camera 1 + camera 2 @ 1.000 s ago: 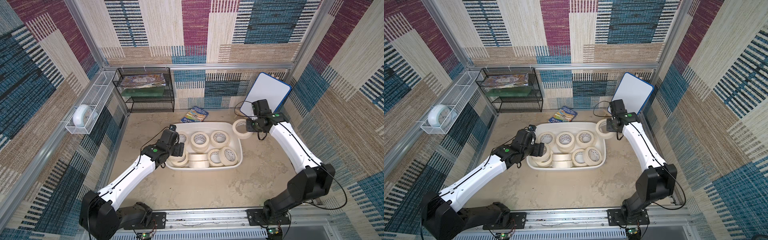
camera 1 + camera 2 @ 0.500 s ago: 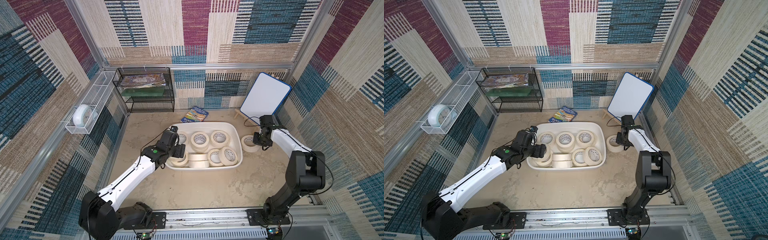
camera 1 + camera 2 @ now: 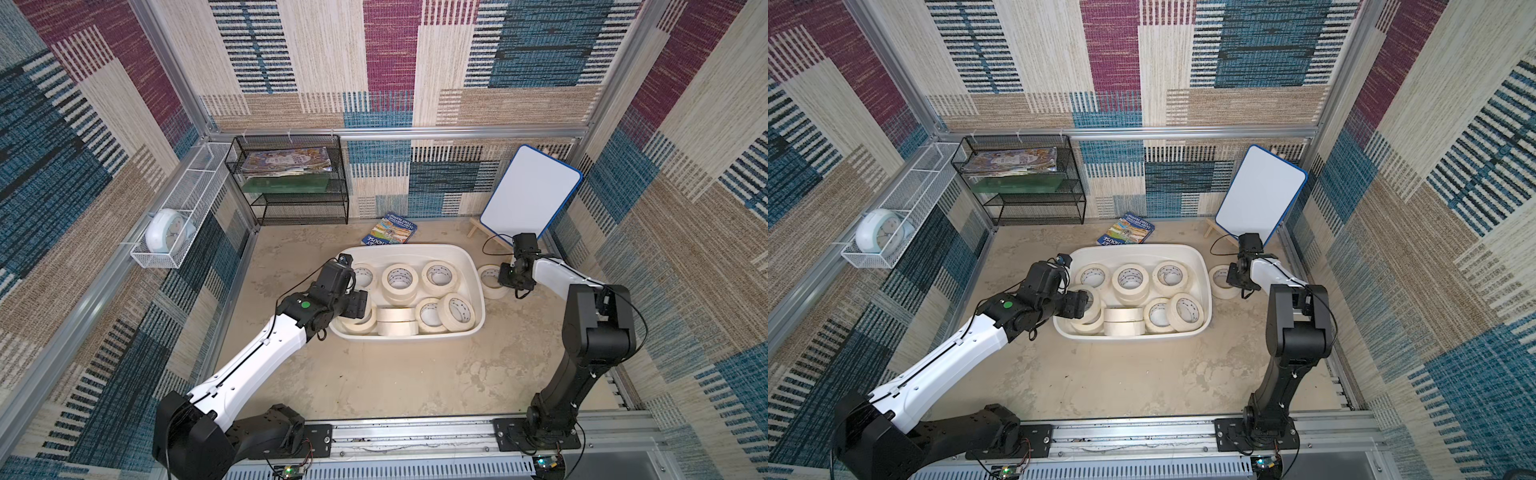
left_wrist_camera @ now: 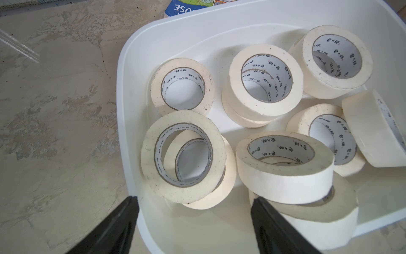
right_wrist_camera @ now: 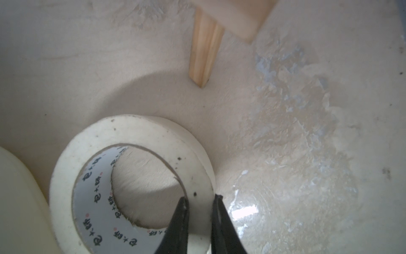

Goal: Take out the art tape in the storage box
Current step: Place the art tape at the center of the board, then pick up the art tape from the storage box.

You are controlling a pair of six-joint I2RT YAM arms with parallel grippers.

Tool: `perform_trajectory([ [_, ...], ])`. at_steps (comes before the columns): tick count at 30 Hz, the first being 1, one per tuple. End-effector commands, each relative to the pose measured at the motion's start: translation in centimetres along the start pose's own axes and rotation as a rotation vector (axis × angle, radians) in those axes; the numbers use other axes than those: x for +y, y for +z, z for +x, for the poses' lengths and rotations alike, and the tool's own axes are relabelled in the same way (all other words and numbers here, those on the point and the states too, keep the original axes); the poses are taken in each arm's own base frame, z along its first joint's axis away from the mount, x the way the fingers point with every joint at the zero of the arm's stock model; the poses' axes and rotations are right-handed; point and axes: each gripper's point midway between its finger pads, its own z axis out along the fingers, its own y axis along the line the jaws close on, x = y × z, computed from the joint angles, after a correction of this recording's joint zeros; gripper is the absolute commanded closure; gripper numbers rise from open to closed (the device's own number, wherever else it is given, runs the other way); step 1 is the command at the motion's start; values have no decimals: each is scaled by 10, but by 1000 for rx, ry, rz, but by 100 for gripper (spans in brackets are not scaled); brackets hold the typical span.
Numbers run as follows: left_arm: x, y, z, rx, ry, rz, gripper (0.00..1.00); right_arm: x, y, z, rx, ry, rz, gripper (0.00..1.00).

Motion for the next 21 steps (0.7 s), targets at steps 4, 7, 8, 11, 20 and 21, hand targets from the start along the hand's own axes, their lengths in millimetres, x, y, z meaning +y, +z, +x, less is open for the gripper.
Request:
perform_trajectory([
  [4,-13,3,16,97,36,65,17,4,-16,-8,-24,-20,-21,41],
  [7,-14,10,25,136,34,60,19,9,-38,-15,-48,-42,-29,26],
  [8,-14,12,26,142,34,63,19,13,-45,-16,-53,-55,-32,26],
  [11,-19,26,27,168,36,73,22,38,-63,-6,-32,-120,-97,22],
  [20,-29,65,38,305,128,76,24,77,-93,24,-43,-170,-204,4],
  [21,-29,70,40,319,130,73,24,77,-98,23,-54,-168,-208,3],
])
